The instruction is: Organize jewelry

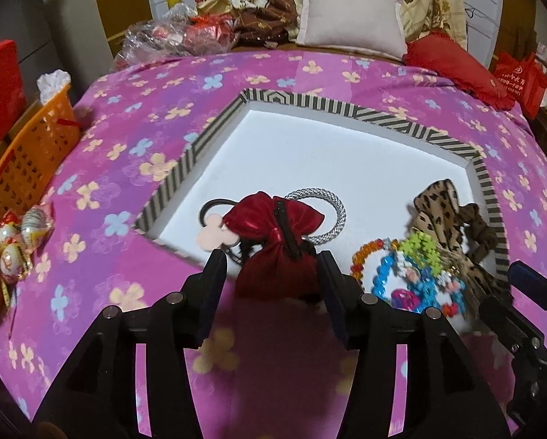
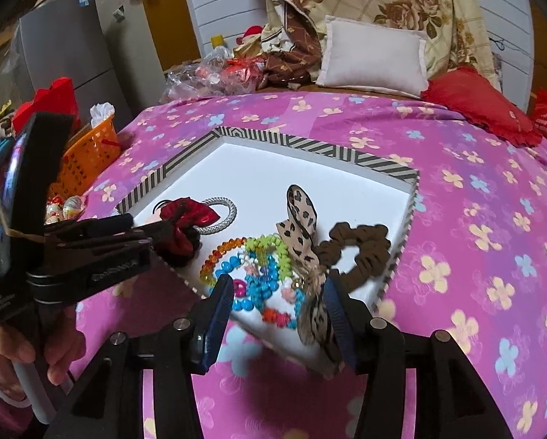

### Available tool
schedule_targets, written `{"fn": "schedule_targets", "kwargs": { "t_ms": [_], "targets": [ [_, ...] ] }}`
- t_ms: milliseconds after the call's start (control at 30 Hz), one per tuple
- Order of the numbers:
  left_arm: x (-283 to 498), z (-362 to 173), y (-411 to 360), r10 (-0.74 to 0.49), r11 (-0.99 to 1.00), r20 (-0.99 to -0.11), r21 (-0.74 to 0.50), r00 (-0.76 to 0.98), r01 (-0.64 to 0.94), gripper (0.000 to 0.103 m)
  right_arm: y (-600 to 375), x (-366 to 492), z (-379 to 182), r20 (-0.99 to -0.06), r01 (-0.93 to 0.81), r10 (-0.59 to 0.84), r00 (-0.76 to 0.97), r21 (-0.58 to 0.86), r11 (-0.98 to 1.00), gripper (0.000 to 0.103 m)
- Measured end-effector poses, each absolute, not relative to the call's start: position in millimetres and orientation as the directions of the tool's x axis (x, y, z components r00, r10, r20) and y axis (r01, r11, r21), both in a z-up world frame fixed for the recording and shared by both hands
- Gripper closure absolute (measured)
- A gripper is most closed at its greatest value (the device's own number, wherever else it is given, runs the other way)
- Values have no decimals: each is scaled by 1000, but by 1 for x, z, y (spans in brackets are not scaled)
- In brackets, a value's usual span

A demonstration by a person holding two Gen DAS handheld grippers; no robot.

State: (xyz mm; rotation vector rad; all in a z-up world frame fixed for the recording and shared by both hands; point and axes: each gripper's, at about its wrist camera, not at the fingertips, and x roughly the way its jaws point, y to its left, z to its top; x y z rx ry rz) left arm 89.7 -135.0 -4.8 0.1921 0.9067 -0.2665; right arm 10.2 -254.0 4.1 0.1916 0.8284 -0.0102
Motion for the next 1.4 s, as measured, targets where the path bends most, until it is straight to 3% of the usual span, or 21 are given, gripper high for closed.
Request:
{"fn": "schedule_targets", "kwargs": {
  "t_ms": [100, 167, 300, 733, 867, 1400],
  "targets": [
    [74, 6, -128, -147, 951, -778, 58, 610, 304, 49, -250, -2, 8, -727, 92, 65, 683, 174, 980, 53],
    [62, 14, -123, -150, 953, -762, 59, 629, 299, 40, -247, -8, 12, -721, 95, 60, 690, 173, 980, 52],
    [40, 29, -113, -154, 956, -731, 60, 664, 288, 39, -238, -22, 21, -702, 104, 44, 711, 166, 981, 36],
    [-8, 53, -79, -143, 972, -694, 36, 705, 232, 39, -213, -53, 41, -677, 116, 4, 736, 133, 984, 35],
    [-18, 60, -72, -144, 974, -681, 29, 718, 223, 39, -207, -62, 49, -658, 125, -11, 753, 126, 984, 25],
    [-35, 72, -67, -130, 977, -655, 41, 744, 207, 39, -201, -72, 55, -662, 136, -31, 749, 107, 985, 24]
  ]
}}
